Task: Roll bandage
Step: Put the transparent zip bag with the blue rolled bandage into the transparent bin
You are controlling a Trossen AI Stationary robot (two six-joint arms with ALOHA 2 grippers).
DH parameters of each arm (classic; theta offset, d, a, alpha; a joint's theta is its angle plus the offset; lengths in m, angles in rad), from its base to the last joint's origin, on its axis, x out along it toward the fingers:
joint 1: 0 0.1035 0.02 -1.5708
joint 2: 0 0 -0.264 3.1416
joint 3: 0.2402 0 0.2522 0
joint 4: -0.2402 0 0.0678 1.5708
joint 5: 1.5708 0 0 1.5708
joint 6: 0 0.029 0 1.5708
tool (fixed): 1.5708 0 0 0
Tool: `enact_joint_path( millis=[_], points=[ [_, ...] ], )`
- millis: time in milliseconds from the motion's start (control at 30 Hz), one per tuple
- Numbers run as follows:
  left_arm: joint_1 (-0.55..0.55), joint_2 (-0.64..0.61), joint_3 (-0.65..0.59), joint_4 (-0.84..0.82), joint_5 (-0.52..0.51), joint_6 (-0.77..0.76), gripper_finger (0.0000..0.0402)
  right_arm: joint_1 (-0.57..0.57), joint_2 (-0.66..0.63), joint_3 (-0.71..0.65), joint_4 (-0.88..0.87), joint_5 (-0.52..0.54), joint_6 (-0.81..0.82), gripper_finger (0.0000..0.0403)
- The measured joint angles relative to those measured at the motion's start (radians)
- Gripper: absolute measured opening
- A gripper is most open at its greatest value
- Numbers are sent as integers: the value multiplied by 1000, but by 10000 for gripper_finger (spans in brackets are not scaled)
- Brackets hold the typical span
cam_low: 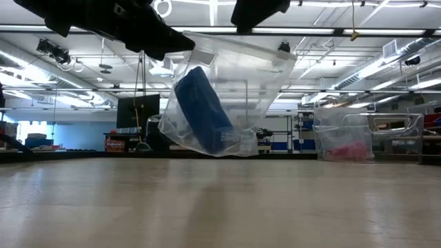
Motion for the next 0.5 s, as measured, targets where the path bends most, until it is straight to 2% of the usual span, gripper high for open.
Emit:
enact_joint_path(
  millis=[267, 500],
  points=[
    [0, 0, 0, 30, 0, 1, 11, -41, 1, -44, 52, -91, -34, 157],
    [0, 1, 0, 56, 0, 0, 11, -60, 2, -48, 70, -95, -46, 141]
  ],
)
